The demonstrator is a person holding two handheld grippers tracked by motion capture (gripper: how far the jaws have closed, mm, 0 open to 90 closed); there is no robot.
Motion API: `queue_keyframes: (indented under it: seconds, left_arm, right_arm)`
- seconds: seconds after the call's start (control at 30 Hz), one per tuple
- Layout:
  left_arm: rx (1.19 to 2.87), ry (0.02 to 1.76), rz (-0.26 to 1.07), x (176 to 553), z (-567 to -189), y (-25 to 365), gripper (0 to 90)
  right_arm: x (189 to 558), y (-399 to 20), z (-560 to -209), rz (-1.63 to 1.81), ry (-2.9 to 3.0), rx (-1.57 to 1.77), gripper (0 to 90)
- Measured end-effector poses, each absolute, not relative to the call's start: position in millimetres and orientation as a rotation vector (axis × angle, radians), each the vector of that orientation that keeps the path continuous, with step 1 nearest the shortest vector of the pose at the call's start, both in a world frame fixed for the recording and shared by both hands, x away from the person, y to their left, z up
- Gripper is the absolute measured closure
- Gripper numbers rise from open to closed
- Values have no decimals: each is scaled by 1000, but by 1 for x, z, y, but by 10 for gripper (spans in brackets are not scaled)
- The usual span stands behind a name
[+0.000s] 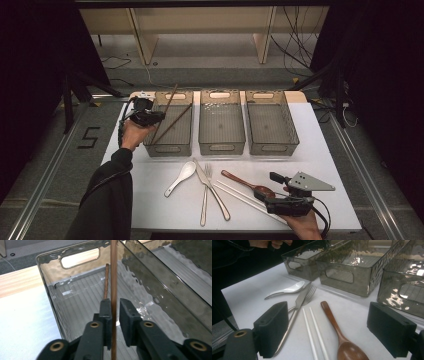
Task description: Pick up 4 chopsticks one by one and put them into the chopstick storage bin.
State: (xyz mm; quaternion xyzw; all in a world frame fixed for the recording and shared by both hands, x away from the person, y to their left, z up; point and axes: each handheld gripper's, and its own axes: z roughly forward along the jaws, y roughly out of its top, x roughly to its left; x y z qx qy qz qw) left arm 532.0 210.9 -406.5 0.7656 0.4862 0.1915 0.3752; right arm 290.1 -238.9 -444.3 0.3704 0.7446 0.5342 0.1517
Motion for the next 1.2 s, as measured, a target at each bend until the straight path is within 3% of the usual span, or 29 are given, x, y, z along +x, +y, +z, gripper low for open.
queue_keyframes:
  seconds: [0.17, 0.4, 0.5, 0.83, 1.2]
  left_arm:
    - [1940, 1271, 467, 529, -401, 212, 680]
    - [1927, 1290, 397, 514, -386, 210, 412]
    - [1921, 1276, 383, 502, -380, 209, 354]
    - [1891, 1203, 371, 455, -378, 207, 264]
    - [1837, 1150, 370, 414, -392, 210, 220]
  right_arm:
    - [290, -239, -444, 1534, 2135, 1061, 184]
    - [290, -240, -443, 1528, 2137, 1062, 184]
    - [291, -241, -441, 1526, 2140, 1064, 184]
    - [296, -241, -433, 1378, 2247, 1050, 203]
    - [299, -227, -428, 1141, 2522, 937, 343]
